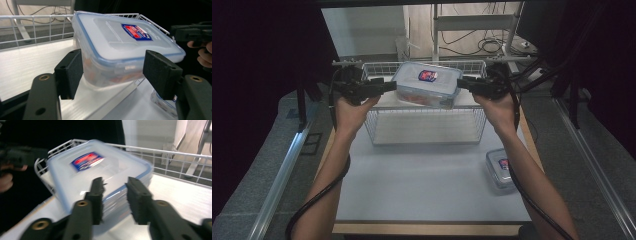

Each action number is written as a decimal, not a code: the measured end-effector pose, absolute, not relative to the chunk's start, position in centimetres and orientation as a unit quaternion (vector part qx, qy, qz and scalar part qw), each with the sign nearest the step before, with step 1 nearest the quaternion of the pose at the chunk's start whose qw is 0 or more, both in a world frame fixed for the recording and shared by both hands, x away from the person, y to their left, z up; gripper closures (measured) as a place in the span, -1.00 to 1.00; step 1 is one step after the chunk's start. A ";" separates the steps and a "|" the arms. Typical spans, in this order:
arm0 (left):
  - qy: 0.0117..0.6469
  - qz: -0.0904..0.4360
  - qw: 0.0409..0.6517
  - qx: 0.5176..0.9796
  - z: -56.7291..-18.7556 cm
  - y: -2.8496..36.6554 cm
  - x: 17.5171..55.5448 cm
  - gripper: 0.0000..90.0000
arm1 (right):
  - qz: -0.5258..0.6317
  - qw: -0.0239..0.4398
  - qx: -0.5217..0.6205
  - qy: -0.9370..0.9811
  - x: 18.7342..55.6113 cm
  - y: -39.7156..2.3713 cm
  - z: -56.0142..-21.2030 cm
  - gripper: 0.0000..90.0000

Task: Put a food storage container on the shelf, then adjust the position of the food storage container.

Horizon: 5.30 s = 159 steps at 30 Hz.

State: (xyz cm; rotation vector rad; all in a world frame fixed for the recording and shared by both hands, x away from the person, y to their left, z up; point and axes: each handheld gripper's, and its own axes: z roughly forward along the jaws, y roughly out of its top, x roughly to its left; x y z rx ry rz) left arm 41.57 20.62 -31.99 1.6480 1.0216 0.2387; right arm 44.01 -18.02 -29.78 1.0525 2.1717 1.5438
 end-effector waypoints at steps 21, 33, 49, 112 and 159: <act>0.361 0.156 0.519 0.759 -37.8 19.8 33.1 -0.81 | 0.493 0.127 0.317 0.800 42.0 -15.7 -33.6 0.99; 0.349 0.158 0.510 0.770 -42.9 18.2 27.8 -0.89 | 0.490 0.131 0.341 0.791 43.7 -16.6 -33.8 0.99; 0.351 0.147 0.510 0.771 -46.2 18.2 25.6 -0.88 | 0.492 0.137 0.344 0.788 43.8 -17.3 -33.7 0.96; 0.383 0.196 0.407 0.806 -51.5 18.9 23.3 -0.83 | 0.438 0.142 0.318 0.829 33.7 -21.6 -43.3 0.04; 0.387 0.193 0.413 0.801 -52.0 19.2 23.4 -0.84 | 0.361 0.227 0.465 0.776 34.3 -31.9 -47.0 1.00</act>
